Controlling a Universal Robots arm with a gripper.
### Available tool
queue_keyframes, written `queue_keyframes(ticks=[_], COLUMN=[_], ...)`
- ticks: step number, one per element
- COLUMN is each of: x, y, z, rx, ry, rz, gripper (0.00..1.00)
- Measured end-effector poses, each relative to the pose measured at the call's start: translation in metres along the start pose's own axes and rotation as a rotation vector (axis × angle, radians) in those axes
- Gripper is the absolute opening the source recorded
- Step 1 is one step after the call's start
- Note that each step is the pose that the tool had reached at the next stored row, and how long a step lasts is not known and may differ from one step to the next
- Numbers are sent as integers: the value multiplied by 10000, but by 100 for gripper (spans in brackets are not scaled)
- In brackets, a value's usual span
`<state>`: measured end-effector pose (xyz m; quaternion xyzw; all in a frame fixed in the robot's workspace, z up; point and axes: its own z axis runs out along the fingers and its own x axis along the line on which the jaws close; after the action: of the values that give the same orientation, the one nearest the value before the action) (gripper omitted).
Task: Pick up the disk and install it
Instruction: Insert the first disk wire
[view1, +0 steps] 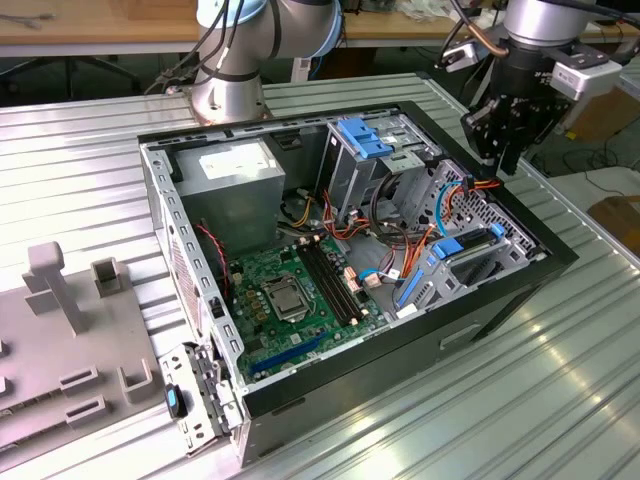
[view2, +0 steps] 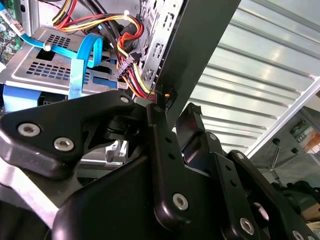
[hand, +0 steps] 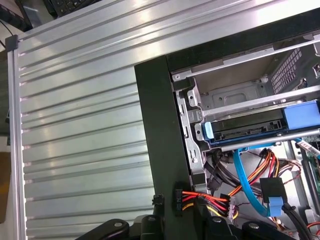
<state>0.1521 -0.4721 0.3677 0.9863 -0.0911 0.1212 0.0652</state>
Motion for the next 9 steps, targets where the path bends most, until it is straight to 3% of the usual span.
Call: queue_keyframes(ticks=[9], x=[2], y=[46], z=[45], rx=[-22], ry=[-3], rz=[43], gripper=[36])
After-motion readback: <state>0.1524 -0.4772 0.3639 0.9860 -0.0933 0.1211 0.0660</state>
